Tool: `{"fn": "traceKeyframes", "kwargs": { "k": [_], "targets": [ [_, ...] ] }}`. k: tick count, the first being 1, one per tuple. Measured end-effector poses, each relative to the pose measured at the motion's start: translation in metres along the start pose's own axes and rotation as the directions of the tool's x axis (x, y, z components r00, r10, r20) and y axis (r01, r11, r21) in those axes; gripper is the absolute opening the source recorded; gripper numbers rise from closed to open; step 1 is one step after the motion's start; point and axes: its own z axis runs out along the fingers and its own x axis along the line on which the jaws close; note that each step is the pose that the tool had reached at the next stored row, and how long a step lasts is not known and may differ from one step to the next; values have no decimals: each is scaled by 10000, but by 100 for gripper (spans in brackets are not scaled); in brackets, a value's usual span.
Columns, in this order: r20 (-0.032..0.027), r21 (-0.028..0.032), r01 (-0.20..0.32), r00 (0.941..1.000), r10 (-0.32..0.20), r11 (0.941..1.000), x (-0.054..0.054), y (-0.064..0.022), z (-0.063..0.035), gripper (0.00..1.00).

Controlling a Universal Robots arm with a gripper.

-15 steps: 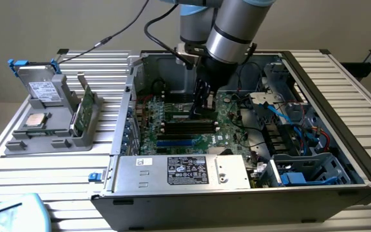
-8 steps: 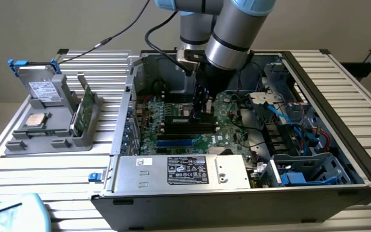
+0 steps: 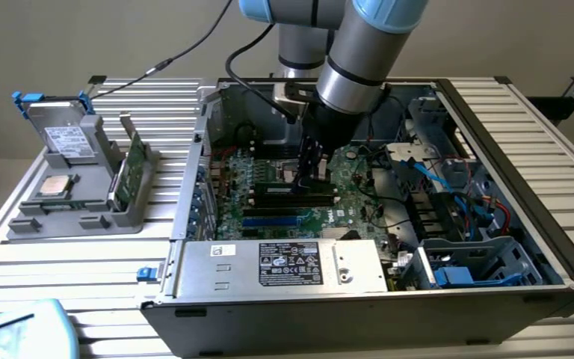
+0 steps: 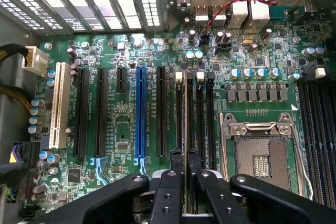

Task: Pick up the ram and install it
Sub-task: 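Insert the ram into the slot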

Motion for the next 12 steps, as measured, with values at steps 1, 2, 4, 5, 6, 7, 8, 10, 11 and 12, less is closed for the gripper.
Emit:
{"fn": "traceKeyframes", "kwargs": {
  "k": [1,2,4,5,6,7,8,10,11,12],
  "targets": [
    [0,0,0,10000,0,10000,0,0,0,15],
    [0,0,0,10000,0,10000,0,0,0,15],
    [0,0,0,10000,0,10000,0,-1,2,15],
    [2,1,1,10000,-1,10000,0,-1,5,15],
    [2,3,2,10000,-2,10000,-1,-3,10,15],
    [1,18,1,10000,-1,10000,-1,-5,16,15],
    [-7,36,-2,10000,2,10000,-2,-6,21,15],
    [-16,45,-2,10000,2,10000,-1,-6,21,15],
    [-20,44,-4,10000,4,10000,-1,-6,21,15],
    [-24,53,4,10000,-4,10000,-2,-6,24,15]
  ]
}}
